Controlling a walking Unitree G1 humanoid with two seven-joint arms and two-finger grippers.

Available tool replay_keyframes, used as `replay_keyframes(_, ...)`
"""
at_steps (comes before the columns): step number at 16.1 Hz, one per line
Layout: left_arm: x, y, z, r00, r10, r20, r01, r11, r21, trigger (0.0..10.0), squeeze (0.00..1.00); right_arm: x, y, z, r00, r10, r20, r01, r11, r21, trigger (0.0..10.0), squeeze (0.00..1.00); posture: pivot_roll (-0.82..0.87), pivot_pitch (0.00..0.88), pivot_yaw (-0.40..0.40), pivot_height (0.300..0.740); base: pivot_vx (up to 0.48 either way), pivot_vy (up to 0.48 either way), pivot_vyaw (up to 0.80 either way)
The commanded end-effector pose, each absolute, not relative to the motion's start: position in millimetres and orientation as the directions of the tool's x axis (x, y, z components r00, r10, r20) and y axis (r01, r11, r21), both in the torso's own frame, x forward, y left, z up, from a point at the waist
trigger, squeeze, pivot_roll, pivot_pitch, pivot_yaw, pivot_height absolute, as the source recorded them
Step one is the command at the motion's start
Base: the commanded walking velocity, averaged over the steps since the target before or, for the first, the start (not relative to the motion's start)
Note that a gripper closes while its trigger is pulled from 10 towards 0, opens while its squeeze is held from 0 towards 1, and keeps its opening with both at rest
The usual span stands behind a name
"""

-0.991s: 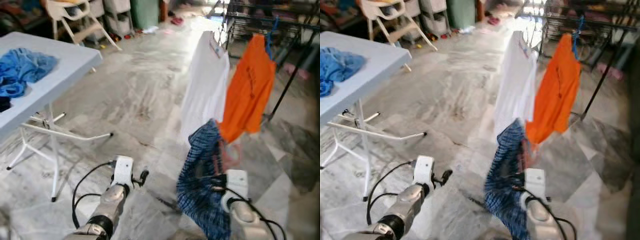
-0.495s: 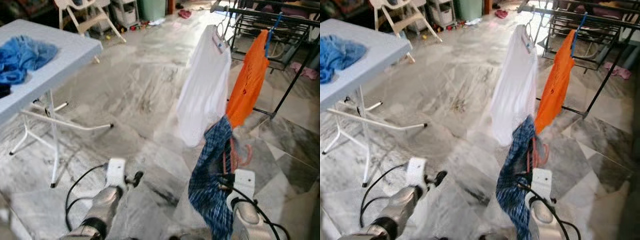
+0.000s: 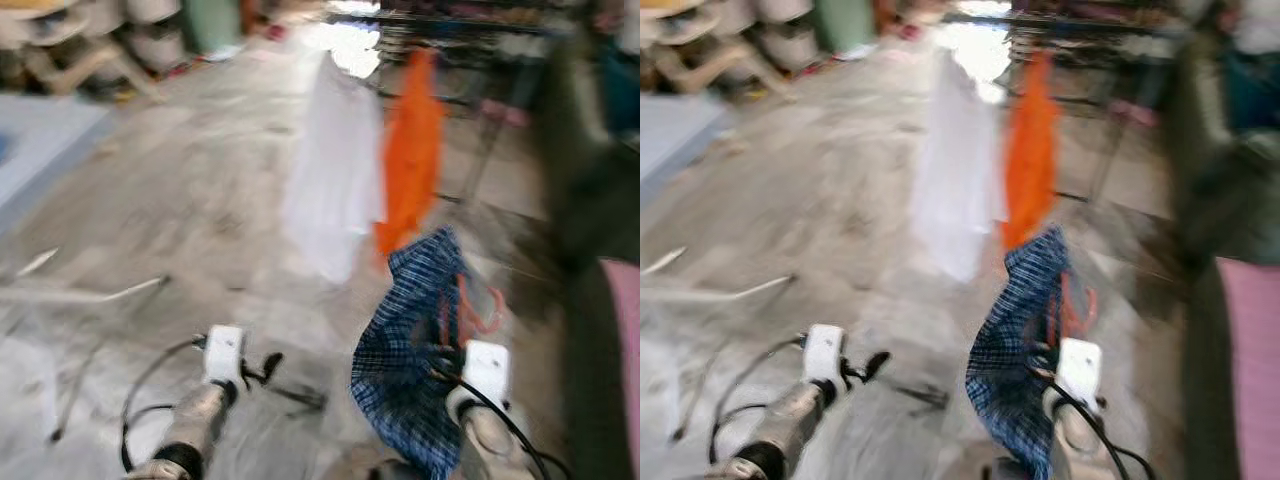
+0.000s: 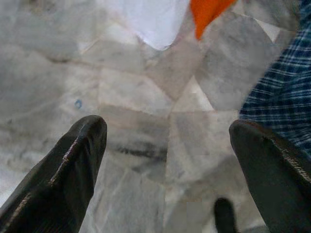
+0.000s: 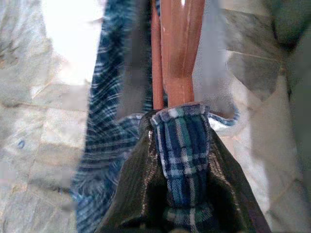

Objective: Hang hanger

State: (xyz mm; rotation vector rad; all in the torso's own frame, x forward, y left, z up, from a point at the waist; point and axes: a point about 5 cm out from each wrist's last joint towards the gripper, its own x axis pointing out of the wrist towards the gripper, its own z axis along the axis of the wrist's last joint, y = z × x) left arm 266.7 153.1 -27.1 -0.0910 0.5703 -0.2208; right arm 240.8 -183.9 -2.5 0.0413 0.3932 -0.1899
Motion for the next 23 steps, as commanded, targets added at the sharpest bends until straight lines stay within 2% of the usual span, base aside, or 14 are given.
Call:
replay_keyframes(1, 265.7, 146.3, -28.0, 0.815, -0.25, -0.523, 0.189, 0.967, -0.169, 10.0, 0.0, 242.8, -192.3, 3.2, 0.911, -0.201, -0.361, 0.212, 0.977, -0.01, 10.0, 0.0, -0.25, 0.147, 0.034, 0.74, 0.375, 0.0, -0.8)
replay_keyframes(14, 265.7, 146.3, -28.0, 0.815, -0.25, -0.523, 0.189, 0.967, -0.169, 10.0, 0.0, 242.8, -192.3, 3.2, 0.911, -0.201, -0.361, 0.212, 0.977, -0.01, 10.0, 0.0, -0.25, 0.147, 0.034, 0.74, 0.375, 0.0, -0.8)
replay_keyframes(17, 272.6, 135.9, -23.5, 0.823, -0.234, -0.518, 0.182, 0.972, -0.149, 10.0, 0.0, 244.7, -192.3, 12.2, 0.928, -0.168, -0.331, 0.17, 0.985, -0.025, 10.0, 0.0, -0.25, 0.169, 0.046, 0.74, 0.087, 0.0, 0.76)
replay_keyframes(23, 278.4, 134.5, -18.9, 0.828, -0.231, -0.511, 0.181, 0.973, -0.146, 10.0, 0.0, 244.6, -182.6, 10.8, 0.931, -0.127, -0.344, 0.139, 0.99, 0.011, 10.0, 0.0, -0.25, 0.167, 0.055, 0.74, 0.0, 0.0, 0.0)
